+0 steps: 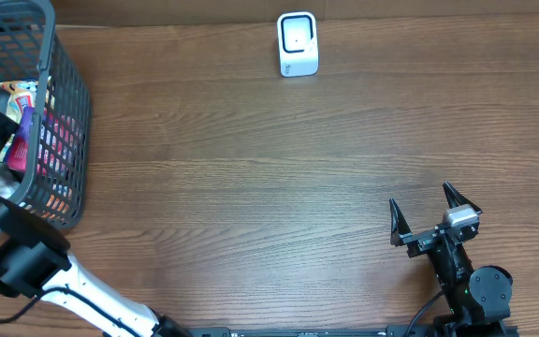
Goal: Scan the item barcode
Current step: 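Reach the left gripper into the basket and grasp the purple-pink pack, then lift the purple-pink pack out and set it on the table center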
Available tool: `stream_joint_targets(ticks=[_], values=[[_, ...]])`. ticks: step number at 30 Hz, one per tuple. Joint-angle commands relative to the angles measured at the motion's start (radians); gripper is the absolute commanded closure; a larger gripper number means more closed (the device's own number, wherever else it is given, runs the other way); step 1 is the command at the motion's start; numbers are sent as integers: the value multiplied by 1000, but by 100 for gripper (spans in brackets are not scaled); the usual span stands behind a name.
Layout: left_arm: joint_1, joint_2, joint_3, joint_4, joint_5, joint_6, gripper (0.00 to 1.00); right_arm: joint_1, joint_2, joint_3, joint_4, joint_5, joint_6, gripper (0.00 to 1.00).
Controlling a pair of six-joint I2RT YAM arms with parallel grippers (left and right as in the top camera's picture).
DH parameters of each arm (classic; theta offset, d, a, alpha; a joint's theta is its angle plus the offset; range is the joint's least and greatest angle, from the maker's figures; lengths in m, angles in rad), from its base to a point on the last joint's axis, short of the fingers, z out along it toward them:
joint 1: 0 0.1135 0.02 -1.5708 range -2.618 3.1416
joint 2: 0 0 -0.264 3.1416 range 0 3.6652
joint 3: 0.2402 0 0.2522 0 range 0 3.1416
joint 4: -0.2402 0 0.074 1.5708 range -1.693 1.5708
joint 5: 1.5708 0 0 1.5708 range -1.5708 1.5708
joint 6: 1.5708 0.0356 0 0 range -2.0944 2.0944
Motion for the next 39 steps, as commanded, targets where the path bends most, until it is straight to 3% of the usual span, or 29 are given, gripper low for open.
stream_joint_targets(ticks=[1,9,10,11,16,25,39], values=[[-7,37,13,7,3,38,10,5,-8,-10,5,-5,3,0],[-9,100,-28,38,-12,48,18,5,-8,-10,5,-5,3,0],[-11,106,-37,43,-12,48,23,5,-8,-10,5,-5,3,0],[-13,110,-50,53,-12,48,38,5,-8,-10,5,-5,3,0],[-19,110,-60,70,-10,47,96,5,-8,-10,5,-5,3,0],[-19,75,-56,51,43,41,96,5,-8,-10,5,-5,3,0],[-19,-281,-56,97,80,-96,96,5,-8,-10,5,-5,3,0]])
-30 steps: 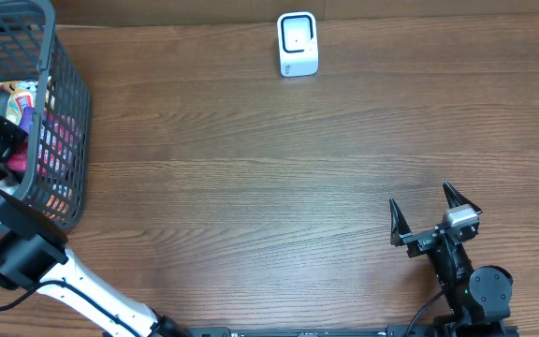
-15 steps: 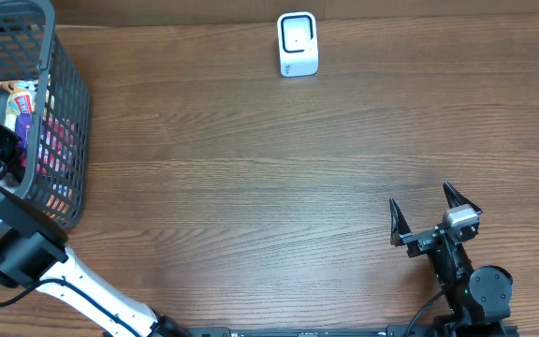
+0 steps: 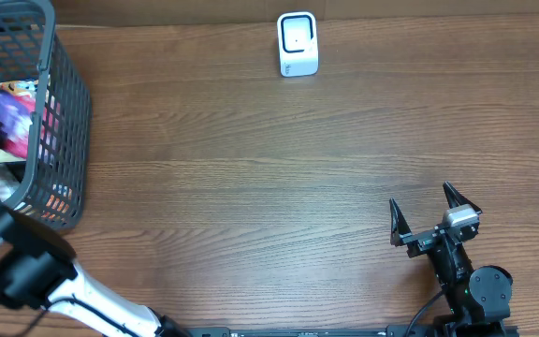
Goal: Scan the item barcode
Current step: 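Lift the purple-pink pack out and set it on the table center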
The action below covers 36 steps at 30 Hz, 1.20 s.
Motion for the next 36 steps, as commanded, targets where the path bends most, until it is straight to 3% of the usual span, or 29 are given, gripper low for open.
stream_joint_targets(ticks=[1,11,20,29,36], values=[[-6,-155,10,21,76,-69,96,5,-8,-10,5,-5,3,0],[-8,-365,10,43,269,-96,96,5,-9,-10,5,-5,3,0],[-79,-399,10,42,547,-95,96,5,-8,-10,5,-5,3,0],[-340,-399,10,41,541,-49,96,5,-9,-10,5,-5,3,0],[-591,-398,10,41,307,-50,96,5,-8,-10,5,-5,3,0]])
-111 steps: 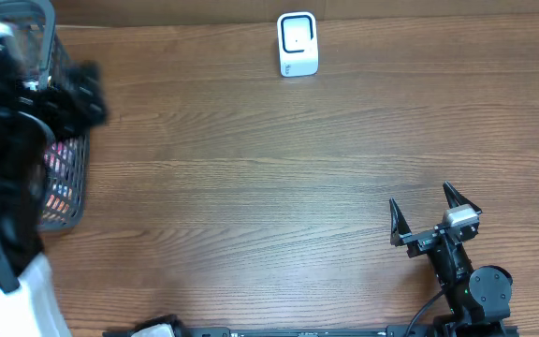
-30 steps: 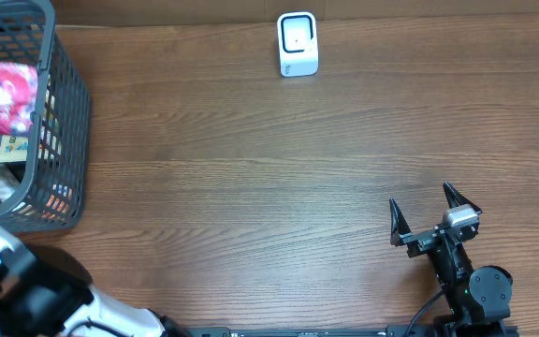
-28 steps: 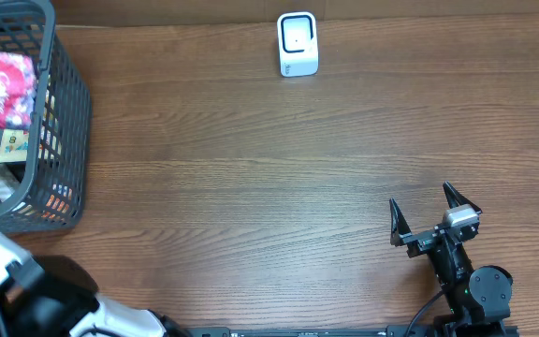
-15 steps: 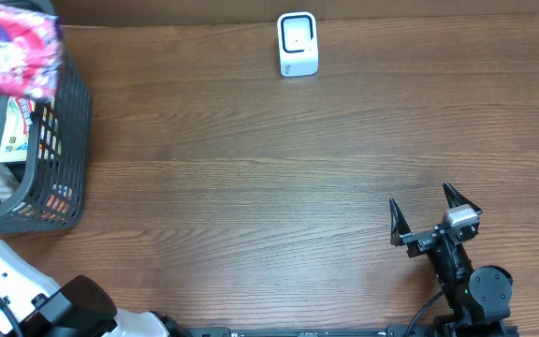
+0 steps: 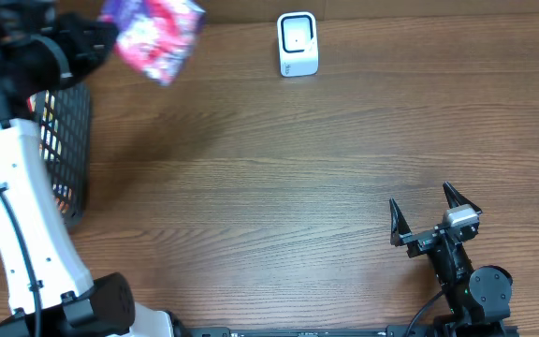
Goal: Scan the item barcode
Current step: 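Lift the purple-pink pack out and set it on the table center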
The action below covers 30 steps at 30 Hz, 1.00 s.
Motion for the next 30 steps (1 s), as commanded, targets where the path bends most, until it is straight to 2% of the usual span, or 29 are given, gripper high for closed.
stream_joint_targets(ticks=[1,3,13,21,30], values=[[-119,-20,10,4,-167,23,96,5,-8,-10,5,-5,3,0],[-239,-7,7,0,-317,23,96,5,-9,-10,5,-5,3,0],[-453,172,-62,-78,-412,54,96,5,-8,-10,5,-5,3,0],[-538,370,-205,-42,-565,92,96,5,-8,-10,4,-5,3,0],[-552,444,-261,-48,-576,106,96,5,-8,-10,4,-5,3,0]])
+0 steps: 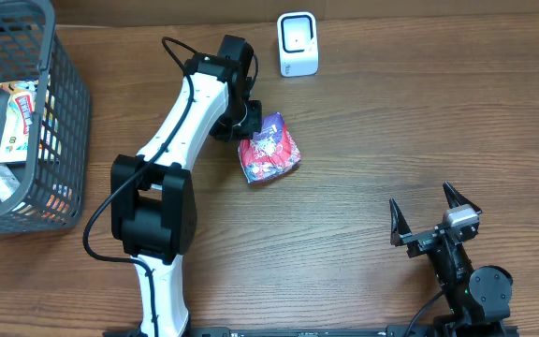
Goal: Scan the item barcode
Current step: 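Lift the purple-pink pack out and set it on the table center, then reach the left gripper into the basket and grasp the yellow snack bag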
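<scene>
A pink and purple snack packet (269,151) lies low over the table's middle, a little below the white barcode scanner (298,43) at the far edge. My left gripper (251,128) is at the packet's upper left corner and appears shut on it; the fingers are mostly hidden under the wrist. My right gripper (434,213) rests near the front right, open, with nothing between its fingers.
A dark wire basket (59,122) stands at the far left with other packaged items (21,108) inside. The left arm (176,140) stretches diagonally from the front edge toward the scanner.
The left arm has moved from above the basket's right side to the table's middle, bringing the packet down close to the tabletop just below the scanner. The right arm is unchanged.
My left gripper was down in the basket among the packets. Then it was still in the basket at the purple packet. After that it held the packet high beside the basket, and now holds it low near the scanner. The right arm stayed still throughout.
</scene>
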Available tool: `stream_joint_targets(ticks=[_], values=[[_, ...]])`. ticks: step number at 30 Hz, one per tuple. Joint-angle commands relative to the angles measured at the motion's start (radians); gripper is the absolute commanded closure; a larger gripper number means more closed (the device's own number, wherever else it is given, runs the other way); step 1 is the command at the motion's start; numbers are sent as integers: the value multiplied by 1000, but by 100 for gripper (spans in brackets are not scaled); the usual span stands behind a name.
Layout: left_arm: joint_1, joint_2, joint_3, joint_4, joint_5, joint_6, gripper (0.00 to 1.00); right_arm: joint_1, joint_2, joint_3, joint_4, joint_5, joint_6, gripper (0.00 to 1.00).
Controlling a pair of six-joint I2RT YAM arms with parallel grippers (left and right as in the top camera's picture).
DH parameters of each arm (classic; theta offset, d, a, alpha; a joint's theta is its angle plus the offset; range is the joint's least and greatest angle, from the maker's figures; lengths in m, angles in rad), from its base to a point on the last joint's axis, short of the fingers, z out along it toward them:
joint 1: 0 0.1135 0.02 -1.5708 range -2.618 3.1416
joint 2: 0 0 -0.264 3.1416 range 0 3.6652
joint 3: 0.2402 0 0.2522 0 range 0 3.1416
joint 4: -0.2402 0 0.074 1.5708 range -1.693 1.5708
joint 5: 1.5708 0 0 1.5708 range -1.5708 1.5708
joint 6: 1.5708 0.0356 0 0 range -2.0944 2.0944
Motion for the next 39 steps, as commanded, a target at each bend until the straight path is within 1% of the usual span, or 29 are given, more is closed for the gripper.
stream_joint_targets(ticks=[1,3,4,5,7,9,10,11,12,15,19,22,23,25,27,29,30,31,35,37,39], values=[[-4,-15,0,-6,-18,24,96,5,-8,-10,5,-5,3,0],[-4,-14,0,-17,-18,24,95,5,-8,-10,5,-5,3,0],[-4,-15,0,-23,-18,25,91,5,-8,-10,5,-5,3,0],[-4,-15,0,-26,-18,25,85,5,-8,-10,5,-5,3,0],[-5,-15,0,-31,-18,58,54,5,-8,-10,5,-5,3,0],[-5,-17,2,-37,-19,78,30,5,-8,-10,5,-5,3,0],[-5,-23,5,-44,-18,80,16,5,-8,-10,5,-5,3,0],[-4,-27,9,-50,-19,81,5,5,-8,-10,5,-5,3,0],[0,-36,18,-56,-18,80,0,5,-8,-10,5,-5,3,0],[7,-82,61,-73,-18,80,0,5,-8,-10,5,-5,3,0],[24,-190,161,-98,-27,84,0,5,-8,-10,5,-5,3,0],[53,-278,258,-115,-79,74,0,5,-8,-10,5,-5,3,0],[86,-332,323,-122,-116,72,0,5,-8,-10,5,-5,3,0],[137,-381,386,-124,-158,63,0,5,-8,-10,5,-5,3,0],[209,-421,435,-124,-203,37,0,5,-8,-10,5,-5,3,0],[314,-446,470,-126,-221,27,0,5,-8,-10,5,-5,3,0],[383,-454,481,-131,-220,14,0,5,-8,-10,5,-5,3,0],[504,-456,485,-139,-219,-26,0,5,-8,-10,5,-5,3,0],[731,-431,485,-167,-217,-124,0,5,-8,-10,5,-5,3,0],[836,-410,485,-169,-180,-129,0,5,-8,-10,5,-5,3,0],[900,-388,485,-164,-164,-122,0,5,-8,-10,5,-5,3,0]])
